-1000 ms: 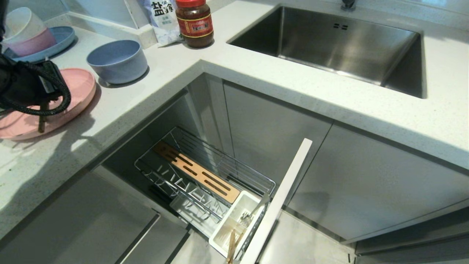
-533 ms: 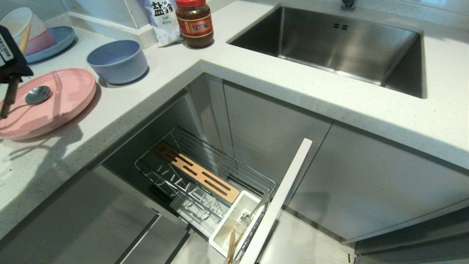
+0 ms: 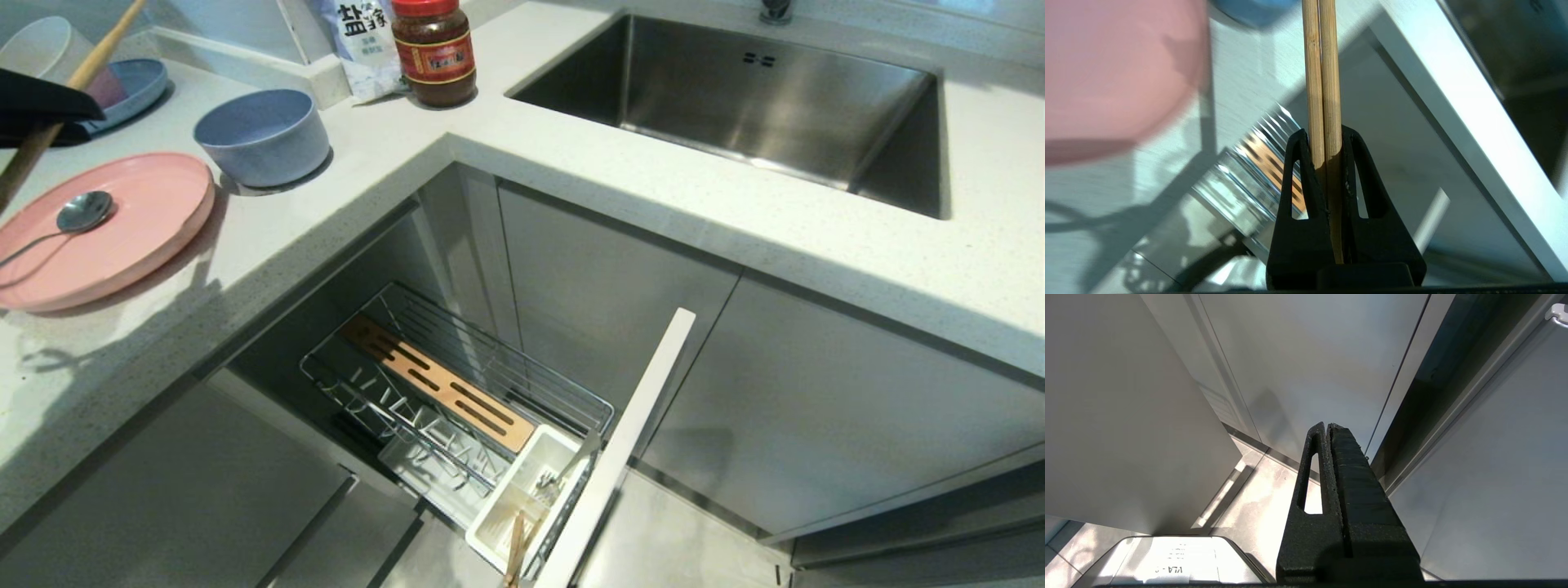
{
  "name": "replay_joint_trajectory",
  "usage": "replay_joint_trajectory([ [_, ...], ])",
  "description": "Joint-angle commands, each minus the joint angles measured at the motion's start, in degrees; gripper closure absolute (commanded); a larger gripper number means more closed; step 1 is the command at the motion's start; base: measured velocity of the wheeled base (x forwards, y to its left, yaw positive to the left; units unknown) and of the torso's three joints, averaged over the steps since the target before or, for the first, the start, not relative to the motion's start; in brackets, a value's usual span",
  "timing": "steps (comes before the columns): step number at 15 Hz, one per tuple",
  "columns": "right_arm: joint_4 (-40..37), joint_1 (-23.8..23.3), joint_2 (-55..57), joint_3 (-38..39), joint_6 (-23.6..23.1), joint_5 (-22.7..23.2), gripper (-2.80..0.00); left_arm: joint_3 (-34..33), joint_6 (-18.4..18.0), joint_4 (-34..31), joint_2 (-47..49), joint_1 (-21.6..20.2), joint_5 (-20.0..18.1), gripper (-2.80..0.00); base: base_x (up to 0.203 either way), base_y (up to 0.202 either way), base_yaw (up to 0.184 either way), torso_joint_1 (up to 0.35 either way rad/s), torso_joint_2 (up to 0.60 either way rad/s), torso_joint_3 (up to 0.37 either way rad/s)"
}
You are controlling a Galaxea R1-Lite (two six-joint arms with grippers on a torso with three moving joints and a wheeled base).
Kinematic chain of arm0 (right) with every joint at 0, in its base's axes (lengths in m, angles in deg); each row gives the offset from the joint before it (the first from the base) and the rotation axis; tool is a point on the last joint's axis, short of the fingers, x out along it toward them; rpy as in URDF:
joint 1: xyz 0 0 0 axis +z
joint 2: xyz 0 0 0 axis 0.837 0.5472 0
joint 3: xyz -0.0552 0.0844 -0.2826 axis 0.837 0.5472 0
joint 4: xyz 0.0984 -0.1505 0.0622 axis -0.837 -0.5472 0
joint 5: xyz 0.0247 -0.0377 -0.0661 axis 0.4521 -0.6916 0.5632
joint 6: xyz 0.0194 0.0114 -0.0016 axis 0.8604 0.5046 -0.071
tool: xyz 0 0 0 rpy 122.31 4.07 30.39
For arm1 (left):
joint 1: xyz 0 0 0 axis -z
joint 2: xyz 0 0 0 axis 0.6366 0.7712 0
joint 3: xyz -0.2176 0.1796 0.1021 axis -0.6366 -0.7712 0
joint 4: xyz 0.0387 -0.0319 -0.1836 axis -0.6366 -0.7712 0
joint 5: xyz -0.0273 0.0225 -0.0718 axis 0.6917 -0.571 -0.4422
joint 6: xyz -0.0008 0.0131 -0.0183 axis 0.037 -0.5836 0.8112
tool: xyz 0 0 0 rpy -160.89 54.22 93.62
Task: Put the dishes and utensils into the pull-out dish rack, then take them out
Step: Pick up the chopsticks and place it in the cupboard
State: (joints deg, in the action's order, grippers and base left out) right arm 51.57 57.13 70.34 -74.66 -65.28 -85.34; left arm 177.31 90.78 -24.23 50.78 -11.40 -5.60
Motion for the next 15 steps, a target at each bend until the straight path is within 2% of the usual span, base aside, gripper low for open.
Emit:
replay_joint_trajectory([
  [1, 0.04, 0.04, -0.24, 0.09, 0.00, 0.00, 0.00, -0.83, 0.95, -2.11, -1.08, 8.31, -0.71, 0.00, 0.000, 0.000, 0.000, 0.000, 0.00, 0.000],
  [2, 0.04, 0.00, -0.21, 0.09, 0.00, 0.00, 0.00, -1.23, 1.85, -3.76, -0.99, 11.01, -2.06, 0.00, 0.000, 0.000, 0.000, 0.000, 0.00, 0.000],
  [3, 0.04, 0.02, -0.24, 0.09, 0.00, 0.00, 0.00, -1.39, 2.44, -5.35, -0.72, 12.37, -5.41, 0.00, 0.000, 0.000, 0.000, 0.000, 0.00, 0.000],
  [5, 0.04, 0.05, -0.24, 0.09, 0.00, 0.00, 0.00, -1.23, 2.56, -10.37, 0.70, 13.88, -11.79, 0.00, 0.000, 0.000, 0.000, 0.000, 0.00, 0.000],
  [6, 0.04, 0.05, -0.24, 0.09, 0.00, 0.00, 0.00, -0.94, 2.33, -11.86, 1.18, 14.45, -13.23, 0.00, 0.000, 0.000, 0.000, 0.000, 0.00, 0.000],
  [10, 0.04, 0.01, -0.24, 0.09, 0.00, 0.00, 0.00, -0.67, 0.86, -20.07, 4.77, 17.20, -14.22, 0.00, 0.000, 0.000, 0.000, 0.000, 0.00, 0.000],
  [15, 0.04, 0.03, -0.15, 0.09, 0.00, 0.00, 0.00, -0.67, -9.35, -32.39, 7.62, 17.71, -14.63, 0.00, 0.000, 0.000, 0.000, 0.000, 0.00, 0.000],
])
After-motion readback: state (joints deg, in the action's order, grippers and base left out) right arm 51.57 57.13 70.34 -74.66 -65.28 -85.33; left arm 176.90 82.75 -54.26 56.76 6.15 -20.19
